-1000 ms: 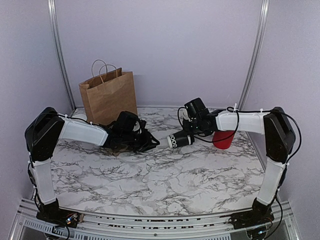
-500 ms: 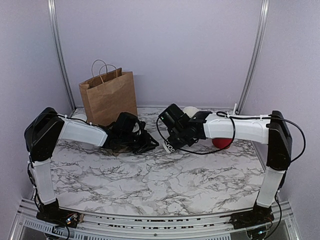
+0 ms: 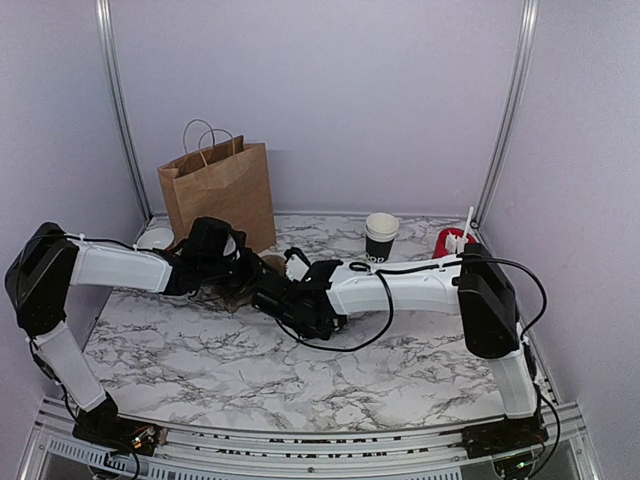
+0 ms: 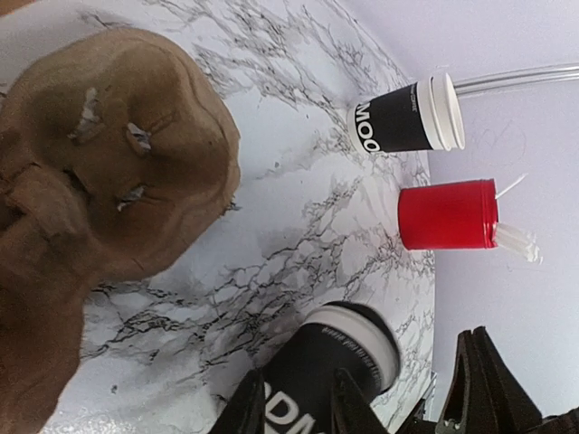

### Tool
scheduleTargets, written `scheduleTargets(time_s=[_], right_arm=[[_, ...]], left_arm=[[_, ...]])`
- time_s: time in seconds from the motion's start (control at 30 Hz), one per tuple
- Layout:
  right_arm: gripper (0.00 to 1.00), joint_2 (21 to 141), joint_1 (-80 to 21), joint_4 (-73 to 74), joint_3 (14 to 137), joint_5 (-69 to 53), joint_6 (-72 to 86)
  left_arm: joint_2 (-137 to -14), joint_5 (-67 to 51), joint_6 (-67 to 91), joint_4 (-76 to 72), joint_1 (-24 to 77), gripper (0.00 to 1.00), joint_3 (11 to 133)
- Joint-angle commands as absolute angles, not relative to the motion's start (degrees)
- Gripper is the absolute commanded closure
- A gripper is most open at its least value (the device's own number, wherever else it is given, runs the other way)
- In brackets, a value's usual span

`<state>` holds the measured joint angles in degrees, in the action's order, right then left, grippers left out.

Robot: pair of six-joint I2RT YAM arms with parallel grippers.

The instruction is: Pack the takeout coffee

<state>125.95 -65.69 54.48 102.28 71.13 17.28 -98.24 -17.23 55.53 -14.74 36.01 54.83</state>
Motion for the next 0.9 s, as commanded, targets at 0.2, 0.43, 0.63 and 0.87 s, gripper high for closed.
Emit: scheduleTargets(time_s=[0.2,0.43,0.63,0.87], right_arm=[[0.62,119.04,-64.87,52.34,105.1,61.09,15.46],[0.3,102.22,-56.44,37.35,88.97,23.62,17.48],[0.2,94.96,-54.31,31.52,73.71,9.99,23.19],[0.16,91.54,-54.27,21.46,63.98,0.55,30.89]], left_arm=[[-95.51,-18.66,54.41,-14.91,35.35,0.73,53.02],[-87.82,-13.95,46.6,-4.65,41.17,0.57,48.88],[-85.28,-10.99,47.07,-0.06,47.54,0.54,45.13],[-90.9,-12.89,50.34,-4.21,50.79,0.55,44.24]])
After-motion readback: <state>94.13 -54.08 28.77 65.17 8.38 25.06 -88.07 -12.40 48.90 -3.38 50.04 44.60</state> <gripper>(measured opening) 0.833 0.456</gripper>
